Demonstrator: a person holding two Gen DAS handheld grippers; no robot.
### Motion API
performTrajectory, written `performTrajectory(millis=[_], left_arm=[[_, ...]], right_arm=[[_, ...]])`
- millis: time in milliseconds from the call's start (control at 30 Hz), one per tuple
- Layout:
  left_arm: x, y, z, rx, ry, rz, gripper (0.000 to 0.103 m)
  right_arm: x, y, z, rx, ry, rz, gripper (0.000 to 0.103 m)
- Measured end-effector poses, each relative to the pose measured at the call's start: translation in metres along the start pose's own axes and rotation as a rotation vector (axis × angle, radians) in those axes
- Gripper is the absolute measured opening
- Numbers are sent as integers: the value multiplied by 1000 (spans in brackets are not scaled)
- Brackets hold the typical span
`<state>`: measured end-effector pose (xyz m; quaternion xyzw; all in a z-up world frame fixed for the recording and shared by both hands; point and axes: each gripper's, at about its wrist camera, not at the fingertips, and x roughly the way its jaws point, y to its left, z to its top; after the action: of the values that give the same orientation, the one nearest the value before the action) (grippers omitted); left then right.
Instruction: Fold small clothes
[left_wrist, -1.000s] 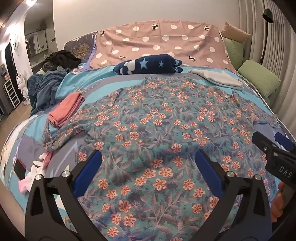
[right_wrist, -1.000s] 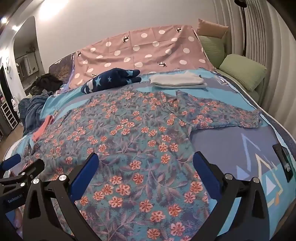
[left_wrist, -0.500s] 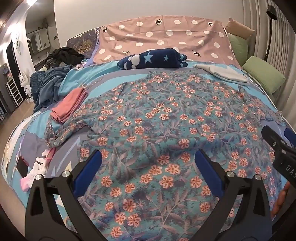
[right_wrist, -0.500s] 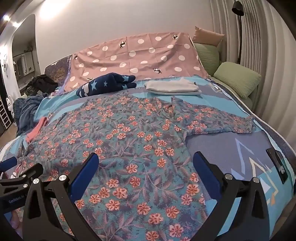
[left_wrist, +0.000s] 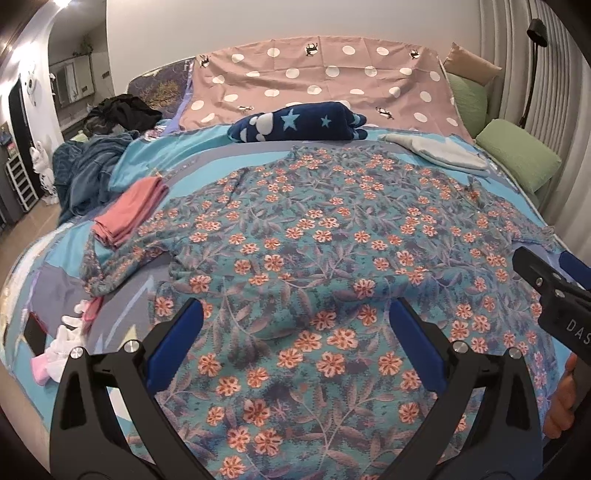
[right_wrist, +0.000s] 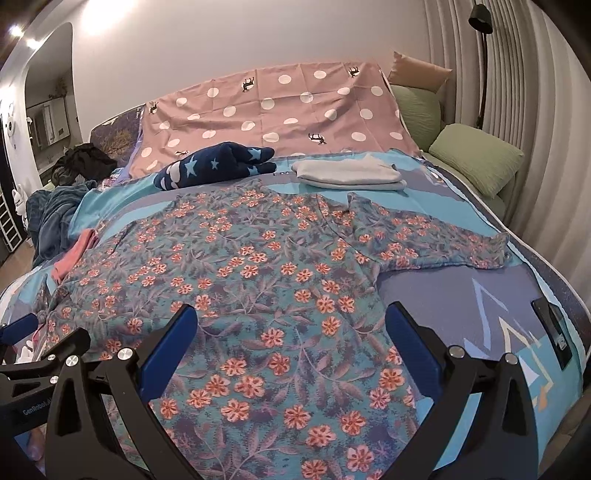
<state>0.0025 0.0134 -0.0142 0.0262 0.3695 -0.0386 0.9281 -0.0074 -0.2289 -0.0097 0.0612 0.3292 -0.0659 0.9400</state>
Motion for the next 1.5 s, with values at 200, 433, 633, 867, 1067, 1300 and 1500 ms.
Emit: performTrajectory(millis=[200,433,633,867,1067,1300,1500], left_arm=[[3,4,0,-3,1,-12,101],[5,2,-2,4,3,-16,101],[5,1,-3,4,0,-18,101],[6,2,-4,2,7,-19,101],[6,3,-5,5,5,-29,101],[6,4,-6,6,1,-30,101],[6,5,-6,2,4,-33,101]], right_arm=[[0,-1,-2,2,-1,0,102],[-1,-2,-4,10,-4,-1,102],[1,-4,-5,17,-2,-6,102],[0,-5,-5,15,-7,-16,102],[0,-5,-4,14,-9,-16,102],[0,-5,-4,11,-9,-16,102],[1,-5,-4,11,-8,-23,102]])
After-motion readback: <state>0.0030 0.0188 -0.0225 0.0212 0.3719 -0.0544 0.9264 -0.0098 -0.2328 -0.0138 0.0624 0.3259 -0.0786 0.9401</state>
